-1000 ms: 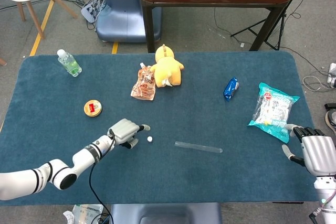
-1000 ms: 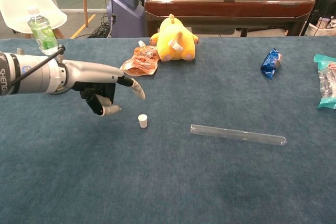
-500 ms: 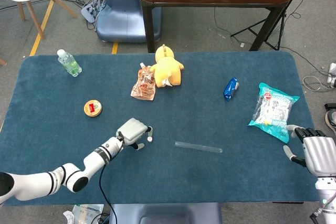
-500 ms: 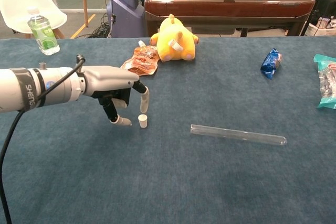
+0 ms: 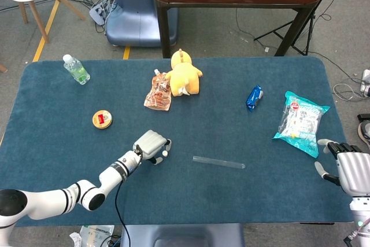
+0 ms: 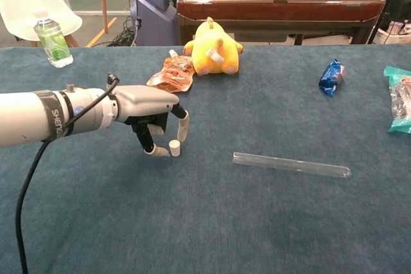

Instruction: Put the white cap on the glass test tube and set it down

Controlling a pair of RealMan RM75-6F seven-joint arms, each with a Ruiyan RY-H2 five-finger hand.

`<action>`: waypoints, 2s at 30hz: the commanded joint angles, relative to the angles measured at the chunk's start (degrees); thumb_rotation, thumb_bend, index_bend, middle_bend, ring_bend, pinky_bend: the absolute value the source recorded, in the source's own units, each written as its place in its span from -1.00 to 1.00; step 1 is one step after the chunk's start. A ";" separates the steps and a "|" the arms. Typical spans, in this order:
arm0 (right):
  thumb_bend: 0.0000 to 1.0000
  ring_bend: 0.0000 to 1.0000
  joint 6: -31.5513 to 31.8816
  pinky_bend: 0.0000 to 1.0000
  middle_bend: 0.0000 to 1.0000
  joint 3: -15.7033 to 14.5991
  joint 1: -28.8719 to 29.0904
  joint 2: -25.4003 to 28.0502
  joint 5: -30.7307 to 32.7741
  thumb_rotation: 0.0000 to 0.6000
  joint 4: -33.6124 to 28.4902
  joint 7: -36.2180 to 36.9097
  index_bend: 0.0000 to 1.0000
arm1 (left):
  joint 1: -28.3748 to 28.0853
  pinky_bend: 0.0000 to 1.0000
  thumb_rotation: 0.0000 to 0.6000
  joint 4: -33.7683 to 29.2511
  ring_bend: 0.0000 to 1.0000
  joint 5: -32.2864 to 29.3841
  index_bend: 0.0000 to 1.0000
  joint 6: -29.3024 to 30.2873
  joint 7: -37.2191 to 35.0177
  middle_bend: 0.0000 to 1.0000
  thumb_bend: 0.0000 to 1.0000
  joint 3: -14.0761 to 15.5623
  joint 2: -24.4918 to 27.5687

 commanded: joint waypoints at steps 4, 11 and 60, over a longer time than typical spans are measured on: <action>-0.45 -0.16 0.00 -0.13 -0.05 0.03 -0.04 0.02 -0.01 1.00 0.11 0.11 -0.32 | 0.01 1.00 1.00 1.18 1.00 0.09 -0.08 -0.03 -0.02 1.00 -0.47 -0.17 -0.96; -0.45 -0.16 -0.03 -0.13 -0.05 0.05 -0.14 0.05 0.14 1.00 0.20 0.16 -0.32 | 0.00 1.00 1.00 2.39 1.00 0.41 -0.07 -0.30 -0.40 1.00 -0.47 -0.35 -1.65; -0.45 0.22 -18.84 0.29 0.21 2.41 11.73 2.41 5.77 1.00 -10.73 -9.46 -0.28 | 7.79 1.00 1.00 -8.82 1.00 2.92 0.07 1.34 -26.72 1.00 -0.36 -6.33 11.37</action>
